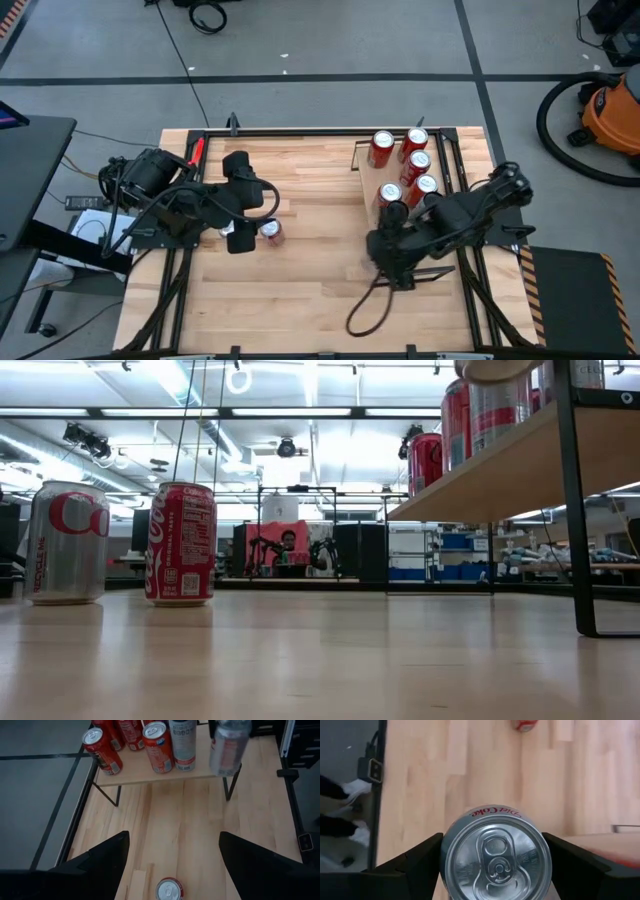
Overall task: Place canned beverage on shelf
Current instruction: Put the top red silver soda can on the shelf
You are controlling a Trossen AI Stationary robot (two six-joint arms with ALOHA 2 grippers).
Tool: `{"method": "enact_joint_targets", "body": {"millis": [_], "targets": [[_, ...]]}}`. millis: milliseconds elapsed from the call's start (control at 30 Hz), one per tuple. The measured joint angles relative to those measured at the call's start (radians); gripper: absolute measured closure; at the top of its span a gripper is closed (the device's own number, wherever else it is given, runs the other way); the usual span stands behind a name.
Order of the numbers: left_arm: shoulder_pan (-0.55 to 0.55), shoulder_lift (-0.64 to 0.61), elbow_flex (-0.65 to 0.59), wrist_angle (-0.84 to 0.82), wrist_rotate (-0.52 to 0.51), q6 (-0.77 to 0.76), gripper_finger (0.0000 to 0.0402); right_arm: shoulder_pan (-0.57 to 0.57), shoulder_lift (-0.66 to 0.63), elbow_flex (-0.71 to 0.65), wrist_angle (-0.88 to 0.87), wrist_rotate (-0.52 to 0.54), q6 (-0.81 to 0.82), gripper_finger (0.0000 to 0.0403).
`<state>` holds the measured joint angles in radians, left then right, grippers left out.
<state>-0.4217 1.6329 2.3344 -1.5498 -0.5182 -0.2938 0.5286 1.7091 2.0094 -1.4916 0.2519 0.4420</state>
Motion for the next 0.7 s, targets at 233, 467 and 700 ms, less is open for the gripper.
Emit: {"method": "enact_joint_targets", "body": {"millis": [233, 467, 700], "targets": [[0.010, 0.000, 0.000, 0.020, 0.000, 0.024, 0.0084, 0.027, -0.053, 0.000, -0.081, 0.043, 0.068, 0.0086], [0.016, 0.000, 0.000, 0.019, 0.000, 0.017, 0.0084, 0.092, -0.107, -0.017, -0.076, 0.062, 0.099, 0.0086], [0.027, 0.000, 0.000, 0.019, 0.000, 0.016, 0.0084, 0.137, -0.214, -0.184, -0.079, 0.045, 0.188, 0.0086]]}}
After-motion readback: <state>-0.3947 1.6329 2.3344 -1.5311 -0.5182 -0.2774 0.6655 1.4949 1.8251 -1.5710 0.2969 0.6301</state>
